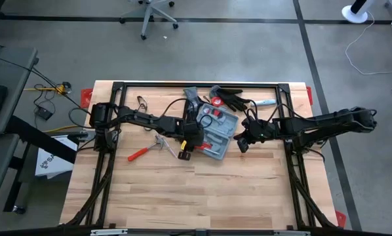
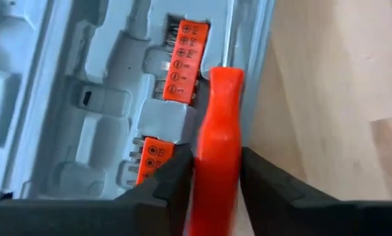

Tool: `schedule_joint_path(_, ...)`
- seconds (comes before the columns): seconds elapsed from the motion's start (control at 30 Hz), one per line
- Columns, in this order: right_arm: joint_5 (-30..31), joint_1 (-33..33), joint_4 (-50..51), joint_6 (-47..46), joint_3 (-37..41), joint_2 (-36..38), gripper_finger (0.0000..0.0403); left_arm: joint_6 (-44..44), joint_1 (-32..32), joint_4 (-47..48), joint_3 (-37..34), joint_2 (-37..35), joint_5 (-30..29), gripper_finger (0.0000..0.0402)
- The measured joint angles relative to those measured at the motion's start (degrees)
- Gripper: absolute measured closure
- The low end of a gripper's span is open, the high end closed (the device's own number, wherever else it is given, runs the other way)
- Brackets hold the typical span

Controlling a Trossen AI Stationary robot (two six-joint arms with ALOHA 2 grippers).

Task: Prefit tool cases
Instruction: Put the orange screwdriver into the gray tool box

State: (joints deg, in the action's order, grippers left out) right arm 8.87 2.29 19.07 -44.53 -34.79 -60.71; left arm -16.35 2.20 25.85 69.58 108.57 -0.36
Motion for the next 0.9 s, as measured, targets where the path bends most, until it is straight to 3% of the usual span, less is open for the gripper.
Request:
schedule_joint_path(0.13,0.1,0.0,0.0,0.0,0.0,0.0,0.0403,0.6,0.0,0.0,0.0,0.0,-0.6,0.0262)
schedule_joint_path(0.9,2.5,0.0,0.0,0.0,0.0,-0.1,0.0403,6.1,0.1,4.4,0.0,-5.9,-5.1,0.0273)
